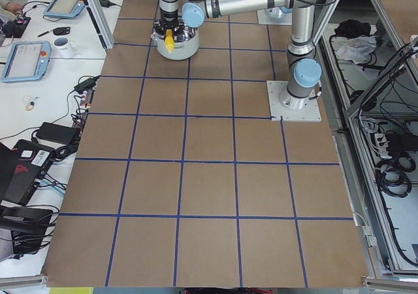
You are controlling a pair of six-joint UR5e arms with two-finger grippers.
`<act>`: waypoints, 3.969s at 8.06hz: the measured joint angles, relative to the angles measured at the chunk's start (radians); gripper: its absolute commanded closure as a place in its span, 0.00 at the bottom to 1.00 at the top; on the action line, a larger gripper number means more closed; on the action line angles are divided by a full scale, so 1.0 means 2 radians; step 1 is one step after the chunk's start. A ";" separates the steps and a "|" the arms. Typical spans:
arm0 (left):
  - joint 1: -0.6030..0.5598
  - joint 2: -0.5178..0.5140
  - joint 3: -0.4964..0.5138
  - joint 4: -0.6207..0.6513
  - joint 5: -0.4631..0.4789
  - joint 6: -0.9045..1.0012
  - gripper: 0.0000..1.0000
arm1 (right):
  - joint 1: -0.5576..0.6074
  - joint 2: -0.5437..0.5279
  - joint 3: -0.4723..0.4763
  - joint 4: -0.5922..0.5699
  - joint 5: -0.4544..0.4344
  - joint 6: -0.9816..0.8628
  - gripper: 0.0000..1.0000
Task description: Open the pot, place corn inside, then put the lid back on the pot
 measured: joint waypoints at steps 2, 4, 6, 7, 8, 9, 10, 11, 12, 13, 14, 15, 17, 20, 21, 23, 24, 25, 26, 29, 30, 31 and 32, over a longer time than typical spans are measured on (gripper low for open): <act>-0.041 -0.016 0.000 0.039 -0.025 -0.059 1.00 | -0.023 -0.015 0.007 0.022 0.002 -0.030 0.83; -0.076 -0.044 0.001 0.076 -0.031 -0.102 1.00 | -0.028 -0.021 0.012 0.028 0.002 -0.039 0.83; -0.101 -0.069 0.012 0.098 -0.032 -0.130 1.00 | -0.029 -0.023 0.014 0.029 0.001 -0.040 0.83; -0.109 -0.076 0.016 0.102 -0.032 -0.140 1.00 | -0.028 -0.024 0.015 0.030 0.001 -0.040 0.83; -0.113 -0.083 0.019 0.103 -0.032 -0.146 1.00 | -0.028 -0.025 0.016 0.029 0.001 -0.040 0.83; -0.115 -0.091 0.020 0.104 -0.032 -0.151 1.00 | -0.028 -0.025 0.016 0.029 0.001 -0.040 0.83; -0.117 -0.099 0.020 0.105 -0.031 -0.161 0.91 | -0.028 -0.025 0.016 0.029 0.001 -0.040 0.83; -0.119 -0.104 0.020 0.105 -0.031 -0.173 0.47 | -0.029 -0.025 0.016 0.029 0.001 -0.040 0.83; -0.120 -0.106 0.020 0.106 -0.031 -0.180 0.43 | -0.029 -0.025 0.016 0.030 0.001 -0.040 0.83; -0.120 -0.107 0.020 0.106 -0.030 -0.184 0.42 | -0.029 -0.025 0.016 0.030 0.001 -0.040 0.83; -0.120 -0.107 0.020 0.106 -0.028 -0.187 0.16 | -0.029 -0.025 0.016 0.030 0.001 -0.040 0.83; -0.121 -0.106 0.020 0.106 -0.026 -0.188 0.15 | -0.029 -0.025 0.016 0.030 0.002 -0.040 0.84; -0.122 -0.099 0.020 0.105 -0.026 -0.190 0.14 | -0.029 -0.025 0.016 0.030 0.001 -0.040 0.84; -0.121 -0.064 0.020 0.080 -0.026 -0.208 0.14 | -0.029 -0.025 0.016 0.030 0.002 -0.040 0.85; -0.119 -0.045 0.021 0.062 -0.026 -0.234 0.14 | -0.029 -0.025 0.016 0.030 0.001 -0.040 0.86; -0.113 -0.018 0.022 0.042 -0.028 -0.292 0.14 | -0.028 -0.025 0.017 0.032 0.002 -0.040 0.87; -0.104 -0.004 0.022 0.025 -0.029 -0.314 0.11 | -0.028 -0.025 0.017 0.033 0.002 -0.040 0.87; -0.077 0.012 0.022 0.002 -0.030 -0.346 0.09 | -0.028 -0.026 0.017 0.034 0.002 -0.040 0.86; -0.039 0.027 0.022 -0.031 -0.029 -0.372 0.02 | -0.028 -0.026 0.017 0.033 0.002 -0.040 0.86; 0.048 0.067 0.022 -0.117 -0.025 -0.465 0.00 | -0.023 -0.021 0.018 0.017 0.005 -0.034 0.84; 0.056 0.079 0.022 -0.133 -0.019 -0.512 0.00 | -0.018 -0.013 0.018 -0.002 0.005 -0.029 0.84; 0.059 0.095 0.022 -0.145 -0.006 -0.571 0.00 | -0.002 -0.002 0.017 -0.031 0.004 -0.015 0.84; 0.059 0.110 0.020 -0.159 0.006 -0.627 0.00 | 0.022 0.018 0.013 -0.062 0.002 0.010 0.84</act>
